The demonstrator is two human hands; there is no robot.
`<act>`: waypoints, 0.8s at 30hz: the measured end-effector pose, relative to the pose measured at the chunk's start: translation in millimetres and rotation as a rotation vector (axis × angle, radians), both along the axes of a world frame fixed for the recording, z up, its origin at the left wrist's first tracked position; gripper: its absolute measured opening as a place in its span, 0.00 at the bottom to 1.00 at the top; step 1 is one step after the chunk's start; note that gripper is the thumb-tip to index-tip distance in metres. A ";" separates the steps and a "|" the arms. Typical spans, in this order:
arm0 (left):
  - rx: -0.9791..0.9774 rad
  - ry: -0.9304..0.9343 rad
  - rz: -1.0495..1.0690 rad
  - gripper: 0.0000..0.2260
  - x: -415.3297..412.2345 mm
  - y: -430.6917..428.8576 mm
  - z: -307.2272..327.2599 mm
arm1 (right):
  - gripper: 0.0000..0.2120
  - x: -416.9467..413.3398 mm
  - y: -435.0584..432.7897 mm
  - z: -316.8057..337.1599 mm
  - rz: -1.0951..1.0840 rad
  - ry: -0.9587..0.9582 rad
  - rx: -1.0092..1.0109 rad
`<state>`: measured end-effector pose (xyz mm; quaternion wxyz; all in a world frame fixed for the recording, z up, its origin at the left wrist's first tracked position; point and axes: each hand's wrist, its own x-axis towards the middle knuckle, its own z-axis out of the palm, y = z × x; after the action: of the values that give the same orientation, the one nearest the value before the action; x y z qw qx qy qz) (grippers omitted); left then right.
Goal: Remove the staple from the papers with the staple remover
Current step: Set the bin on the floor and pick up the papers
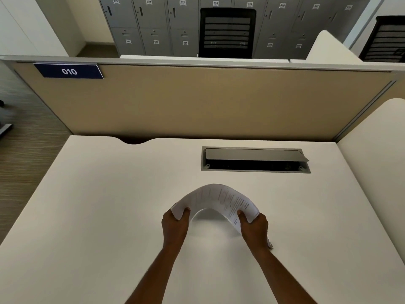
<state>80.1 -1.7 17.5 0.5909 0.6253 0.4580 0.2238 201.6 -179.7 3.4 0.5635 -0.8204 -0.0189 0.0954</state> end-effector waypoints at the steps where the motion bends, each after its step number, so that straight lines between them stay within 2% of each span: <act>1: -0.008 -0.011 0.017 0.11 0.4 1.7 -0.1 | 0.08 1.2 0.6 2.5 0.006 -0.016 0.011; 6: -0.078 0.019 0.029 0.10 -4.1 1.7 -5.8 | 0.11 -1.0 -0.6 0.6 0.004 0.032 -0.036; 9: -0.075 0.014 0.001 0.08 -6.8 14.0 -8.3 | 0.04 9.2 -1.2 17.5 0.071 -0.103 -0.096; 11: -0.013 -0.001 -0.022 0.21 -10.5 27.3 -7.4 | 0.04 17.5 -3.0 40.0 0.185 -0.238 -0.111; 13: 0.058 -0.045 0.000 0.30 -12.9 36.8 4.2 | 0.07 26.4 -6.3 66.3 0.331 -0.337 -0.112; 16: 0.362 -0.030 -0.012 0.38 -8.1 50.6 39.4 | 0.12 44.7 -7.2 105.5 0.555 -0.512 -0.223; 18: 0.592 -0.112 -0.181 0.38 0.3 53.3 69.9 | 0.10 51.1 -2.5 131.2 0.686 -0.583 -0.357; 20: 0.716 -0.192 -0.425 0.34 12.2 45.1 101.4 | 0.12 51.7 4.8 150.9 0.755 -0.660 -0.483; 22: 0.771 -0.218 -0.633 0.30 24.4 33.4 121.8 | 0.10 48.3 13.2 165.8 0.788 -0.745 -0.569; 24: 0.751 -0.202 -0.736 0.23 33.9 27.5 124.9 | 0.08 42.3 23.0 176.2 0.823 -0.774 -0.620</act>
<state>114.0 25.7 142.4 0.4071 0.8883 0.0378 0.2093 243.8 -156.7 179.7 0.1700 -0.8457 -0.5058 0.0018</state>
